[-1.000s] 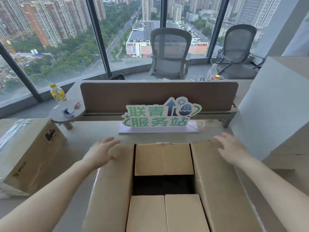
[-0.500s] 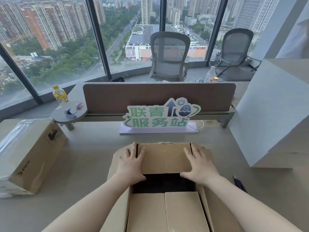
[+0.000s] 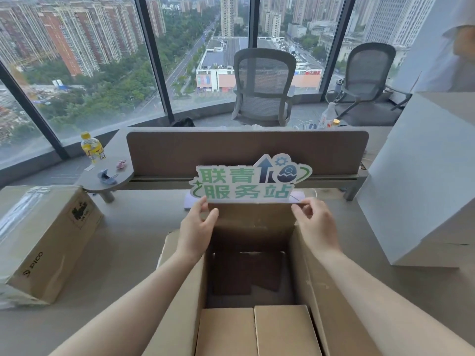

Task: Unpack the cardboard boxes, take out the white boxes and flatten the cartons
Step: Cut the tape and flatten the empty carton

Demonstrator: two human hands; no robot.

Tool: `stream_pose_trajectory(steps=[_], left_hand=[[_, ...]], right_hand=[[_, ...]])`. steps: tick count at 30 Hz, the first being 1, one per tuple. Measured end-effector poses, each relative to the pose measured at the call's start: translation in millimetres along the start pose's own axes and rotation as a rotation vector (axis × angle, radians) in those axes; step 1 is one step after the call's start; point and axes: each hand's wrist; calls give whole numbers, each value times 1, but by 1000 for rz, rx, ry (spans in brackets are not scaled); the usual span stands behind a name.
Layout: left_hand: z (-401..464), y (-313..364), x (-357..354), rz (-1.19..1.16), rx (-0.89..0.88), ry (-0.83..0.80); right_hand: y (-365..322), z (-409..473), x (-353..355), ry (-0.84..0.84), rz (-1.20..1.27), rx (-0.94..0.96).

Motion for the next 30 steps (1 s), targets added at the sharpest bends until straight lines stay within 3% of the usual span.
stream_pose_trajectory(steps=[4, 8, 10, 15, 20, 25, 27, 30], left_hand=[[17, -11, -23, -70, -25, -59], [21, -39, -37, 371, -124, -320], [19, -52, -40, 540, -165, -418], [21, -72, -46, 624, -230, -325], [22, -72, -47, 655, -279, -323], [-10, -56, -35, 608, -637, -269], [-29, -37, -29, 518, -608, -466], [-50, -16, -33, 566, -384, -977]], right_hand=[[-10, 21, -21, -139, -4, -76], [19, 35, -45, -404, -437, 20], [36, 36, -52, -456, -614, 23], [56, 34, -66, -289, -714, 154], [52, 33, -63, -312, -744, 183], [53, -14, -36, -186, -405, 404], [54, -39, -22, -259, -432, 481], [47, -71, -9, -543, -798, 456]])
Point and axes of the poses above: each hand's wrist, its own z-axis towards the middle knuckle, its own x-axis out of the back of the hand, y = z × x, and after that the axes turned 15 degrees about -x, right-handed
